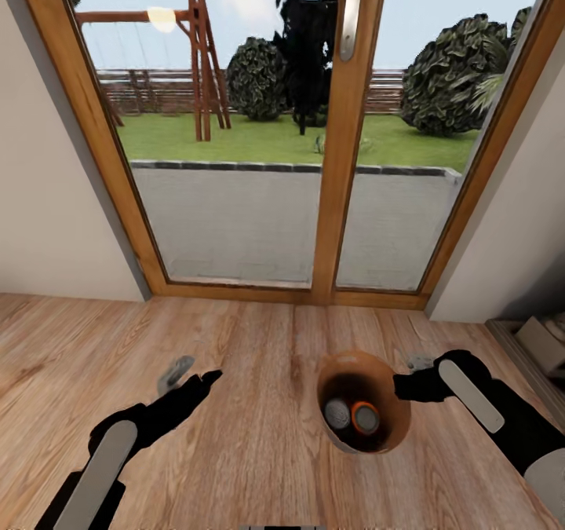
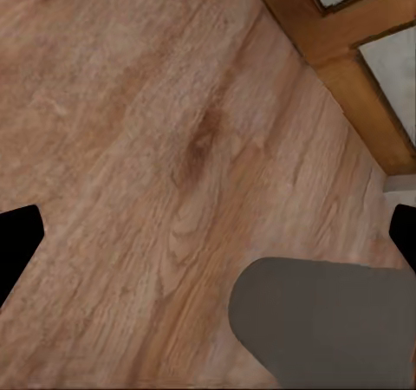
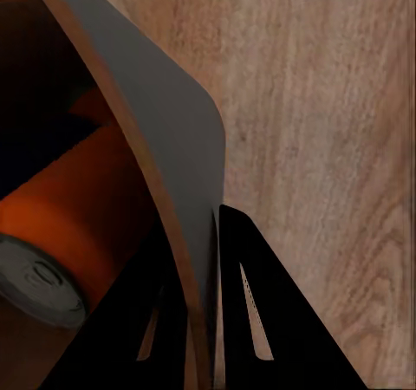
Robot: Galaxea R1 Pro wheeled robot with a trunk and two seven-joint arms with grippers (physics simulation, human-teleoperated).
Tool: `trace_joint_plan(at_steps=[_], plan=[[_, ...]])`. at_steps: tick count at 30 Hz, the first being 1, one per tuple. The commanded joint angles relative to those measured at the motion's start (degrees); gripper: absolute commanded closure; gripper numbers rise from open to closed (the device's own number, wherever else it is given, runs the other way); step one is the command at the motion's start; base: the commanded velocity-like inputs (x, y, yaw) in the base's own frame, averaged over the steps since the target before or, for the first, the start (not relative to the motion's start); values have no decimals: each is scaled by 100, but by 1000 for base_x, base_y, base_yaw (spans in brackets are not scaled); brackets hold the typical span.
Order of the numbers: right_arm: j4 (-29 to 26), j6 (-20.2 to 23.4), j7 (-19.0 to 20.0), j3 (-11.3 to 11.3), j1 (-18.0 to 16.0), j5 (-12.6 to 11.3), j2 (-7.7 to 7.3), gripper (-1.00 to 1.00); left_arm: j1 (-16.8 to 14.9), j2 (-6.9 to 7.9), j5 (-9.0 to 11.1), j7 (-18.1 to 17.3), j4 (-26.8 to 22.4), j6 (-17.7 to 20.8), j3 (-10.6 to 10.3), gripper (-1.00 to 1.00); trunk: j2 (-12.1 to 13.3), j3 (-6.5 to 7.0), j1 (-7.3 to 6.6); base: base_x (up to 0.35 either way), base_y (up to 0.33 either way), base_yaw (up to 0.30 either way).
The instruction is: Put the three can of soda from the living room inside the tash can in the kitchen.
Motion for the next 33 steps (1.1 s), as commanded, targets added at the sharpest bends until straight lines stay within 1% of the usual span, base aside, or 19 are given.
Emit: trace_joint_plan(at_steps=[1, 2, 4, 7, 8, 9, 11, 17, 19, 20, 23, 27, 30, 33], plan=[[109, 0, 32, -7, -35, -206, 3, 100, 191, 13, 29, 1, 6, 1, 144, -100, -2, -21, 1, 0, 0, 0], [186, 0, 32, -10, -53, -207, 5, 100, 341, 21, 41, 10, 23, -5, 238, -100, -4, -44, 4, 0, 0, 0], [259, 0, 33, -18, -69, -212, -3, 100, 512, 42, 47, 0, 111, -16, 326, -100, -6, -88, 9, 0, 0, 0], [345, 0, 33, -22, -85, -215, -6, 100, 625, 77, 46, -17, 271, -41, 390, -100, -10, -154, 17, 0, 0, 0], [384, 0, 33, -23, -96, -216, -3, 100, 655, 81, 47, -25, 416, -60, 406, -100, -12, -177, 19, 0, 0, 0], [407, 0, 33, -24, -103, -216, -1, 100, 665, 81, 48, -28, 492, -72, 411, -100, -13, -199, 22, 0, 0, 0], [515, 0, 33, -25, -131, -217, 4, 100, 688, 85, 52, -35, 729, -112, 431, -100, -13, -199, 22, 0, 0, 0], [728, 0, 40, -35, -216, -226, 7, 100, 702, 68, 51, -33, 965, -169, 430, -100, -13, -199, 22, 0, 0, 0], [881, 0, 41, -83, -257, -231, 10, 100, 703, 64, 52, -32, 1040, -176, 435, -100, -13, -199, 22, 0, 0, 0], [948, 0, 41, -112, -283, -231, 11, 100, 703, 65, 52, -32, 1059, -178, 437, -100, -13, -199, 22, 0, 0, 0], [1382, 0, 42, -228, -463, -234, 23, 100, 703, 76, 53, -29, 1108, -180, 440, -100, -13, -199, 22, 0, 0, 0], [1689, 0, 39, -273, -606, -233, 52, 100, 704, 91, 87, -25, 1103, -183, 442, -100, -13, -199, 22, 0, 0, 0], [1769, 0, 29, -284, -640, -228, 107, 100, 704, 98, 112, -33, 1054, -182, 443, -100, -17, -265, 30, 0, 0, 0], [1792, 0, 26, -287, -650, -227, 131, 100, 704, 103, 123, -42, 1036, -178, 443, -100, -21, -332, 37, 0, 0, 0]])
